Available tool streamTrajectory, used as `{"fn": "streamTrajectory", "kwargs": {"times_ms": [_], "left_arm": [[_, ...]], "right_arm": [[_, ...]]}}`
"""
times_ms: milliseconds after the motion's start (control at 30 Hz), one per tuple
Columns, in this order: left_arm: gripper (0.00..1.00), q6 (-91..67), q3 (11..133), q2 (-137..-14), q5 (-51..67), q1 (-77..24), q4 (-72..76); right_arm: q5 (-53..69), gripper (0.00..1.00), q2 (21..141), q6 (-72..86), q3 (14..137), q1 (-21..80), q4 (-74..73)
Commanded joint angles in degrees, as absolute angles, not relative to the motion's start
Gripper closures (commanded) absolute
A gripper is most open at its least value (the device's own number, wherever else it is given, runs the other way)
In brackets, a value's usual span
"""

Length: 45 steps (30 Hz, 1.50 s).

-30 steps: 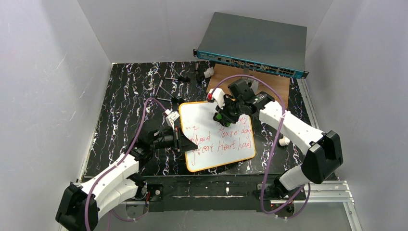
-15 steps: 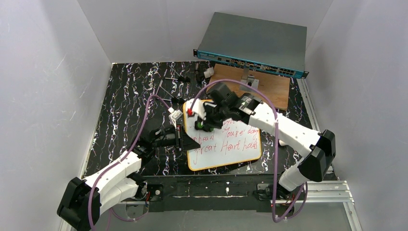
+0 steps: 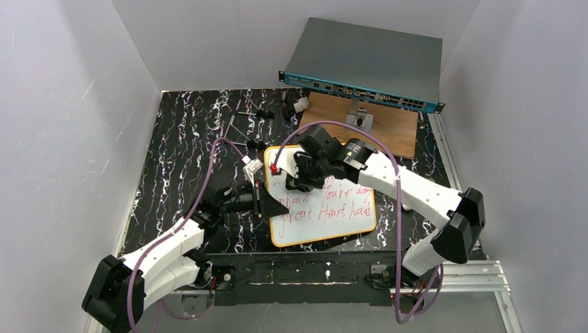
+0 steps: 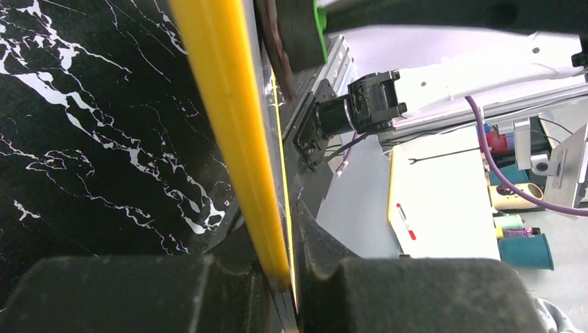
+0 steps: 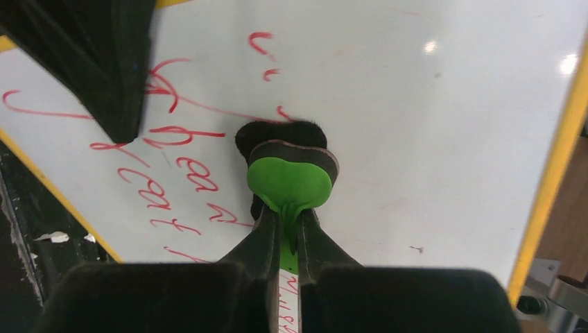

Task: Erase the whiteboard
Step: Erase the whiteboard at the center of the board.

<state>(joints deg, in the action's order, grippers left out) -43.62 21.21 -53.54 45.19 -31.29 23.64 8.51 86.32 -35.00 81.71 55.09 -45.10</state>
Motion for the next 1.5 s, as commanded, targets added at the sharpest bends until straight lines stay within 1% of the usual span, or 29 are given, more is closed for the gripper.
{"fn": "streamTrajectory", "kwargs": {"times_ms": [0,167,367,400,533,633,700,733,800,900,1033,1067,1200,1300,1467], "left_arm": [[1.00,-42.36,23.67,-50.43,50.63,-31.73,33.79],[1.00,-42.04,24.37,-50.49,50.58,-31.73,32.61],[1.00,-42.39,25.37,-51.50,50.77,-31.73,31.55],[1.00,-42.44,25.56,-51.43,50.64,-31.74,30.83],[1.00,-42.29,25.59,-50.91,50.50,-31.73,29.53],[1.00,-42.97,25.93,-51.83,50.51,-31.77,30.01],[1.00,-43.01,26.40,-52.22,50.64,-31.73,29.70],[1.00,-42.63,26.53,-51.71,50.47,-31.75,28.72],[1.00,-41.97,26.36,-51.14,50.03,-31.73,27.30],[1.00,-42.74,26.82,-52.38,50.22,-31.73,27.51],[1.00,-42.64,27.45,-52.83,50.46,-31.73,26.38],[1.00,-42.64,27.48,-52.82,50.45,-31.74,26.25],[1.00,-42.74,27.42,-52.69,50.23,-31.77,25.98],[1.00,-42.79,27.87,-52.85,50.19,-31.74,25.61],[1.00,-42.08,28.21,-52.48,49.95,-31.73,23.94]], "right_arm": [[4.88,0.99,89.18,-33.80,87.93,55.03,-43.97],[5.95,0.99,91.61,-34.74,91.28,60.00,-46.21],[1.90,0.99,91.41,-36.52,90.16,66.16,-46.67],[0.61,0.99,91.08,-36.68,89.58,66.26,-45.77],[-13.34,0.99,89.82,-37.28,86.28,64.61,-38.23],[-18.52,0.99,92.54,-35.37,91.91,60.92,-37.01],[-14.88,0.99,94.36,-34.44,94.20,61.79,-40.64],[-9.74,0.99,93.17,-36.43,92.35,64.60,-43.42],[-5.47,0.99,89.95,-39.01,87.83,68.09,-45.67],[-6.88,0.99,88.68,-41.02,85.13,68.64,-46.13],[-21.97,0.99,89.90,-43.26,82.39,68.14,-36.31],[-22.92,0.99,90.21,-42.79,83.40,67.46,-35.45],[-20.01,0.99,91.43,-39.95,89.08,66.90,-38.81],[-18.97,0.99,92.43,-39.51,90.86,68.29,-40.41],[-13.55,0.99,90.73,-42.94,87.14,72.99,-45.23]]}}
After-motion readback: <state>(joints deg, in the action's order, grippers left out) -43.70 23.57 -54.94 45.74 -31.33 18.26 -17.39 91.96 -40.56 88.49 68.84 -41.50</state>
